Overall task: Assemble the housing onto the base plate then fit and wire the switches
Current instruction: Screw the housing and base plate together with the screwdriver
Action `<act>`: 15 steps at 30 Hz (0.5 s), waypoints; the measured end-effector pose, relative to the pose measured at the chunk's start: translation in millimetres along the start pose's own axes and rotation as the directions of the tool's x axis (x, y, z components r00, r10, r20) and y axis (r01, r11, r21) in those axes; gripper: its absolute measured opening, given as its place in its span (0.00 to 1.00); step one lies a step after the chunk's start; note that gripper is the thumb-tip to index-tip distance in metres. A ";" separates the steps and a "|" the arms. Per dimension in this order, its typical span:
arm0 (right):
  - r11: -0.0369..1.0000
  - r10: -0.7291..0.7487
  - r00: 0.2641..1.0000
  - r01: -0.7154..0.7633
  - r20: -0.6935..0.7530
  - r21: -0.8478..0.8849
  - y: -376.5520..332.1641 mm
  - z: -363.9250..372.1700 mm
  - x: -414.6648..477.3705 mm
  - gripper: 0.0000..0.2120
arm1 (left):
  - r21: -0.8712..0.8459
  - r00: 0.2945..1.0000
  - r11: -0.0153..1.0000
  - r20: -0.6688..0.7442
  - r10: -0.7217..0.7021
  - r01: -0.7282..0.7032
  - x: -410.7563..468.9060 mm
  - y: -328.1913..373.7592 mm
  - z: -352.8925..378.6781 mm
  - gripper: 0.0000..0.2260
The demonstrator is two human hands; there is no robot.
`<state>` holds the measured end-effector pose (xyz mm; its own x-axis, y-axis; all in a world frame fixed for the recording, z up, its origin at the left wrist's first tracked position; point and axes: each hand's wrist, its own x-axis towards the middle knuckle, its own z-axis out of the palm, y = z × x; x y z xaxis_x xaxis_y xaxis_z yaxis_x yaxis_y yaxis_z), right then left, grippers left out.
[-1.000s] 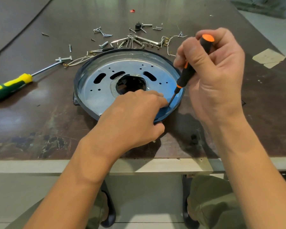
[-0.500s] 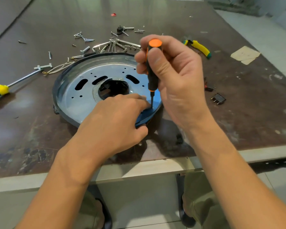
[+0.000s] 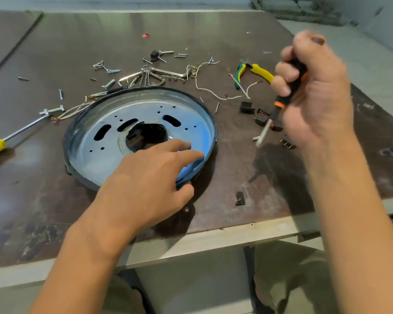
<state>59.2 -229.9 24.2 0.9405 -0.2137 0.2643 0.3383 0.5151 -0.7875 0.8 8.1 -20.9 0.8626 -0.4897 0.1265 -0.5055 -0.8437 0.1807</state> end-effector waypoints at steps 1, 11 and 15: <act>0.992 0.038 0.998 -0.044 -0.053 -0.118 0.3 -8.9 3.8 0.04 | -0.002 1.000 1.000 -0.004 0.005 -0.005 0.3 0.1 -0.2 0.26; -0.044 0.107 0.993 -0.035 -0.040 -0.998 31.8 -55.9 15.3 0.09 | -0.011 1.000 1.000 -0.018 -0.002 0.002 0.1 -0.9 -2.6 0.25; -0.202 0.301 0.938 -0.113 -0.171 -0.973 30.5 -59.5 15.0 0.08 | -0.011 0.999 1.000 -0.043 -0.016 0.015 -0.3 -3.1 -1.9 0.21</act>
<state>81.7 -266.9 -29.0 0.9786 -0.1876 -0.0841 -0.2055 -0.8875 -0.4124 2.1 11.3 -19.6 0.8690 -0.4664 0.1655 -0.4923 -0.8486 0.1935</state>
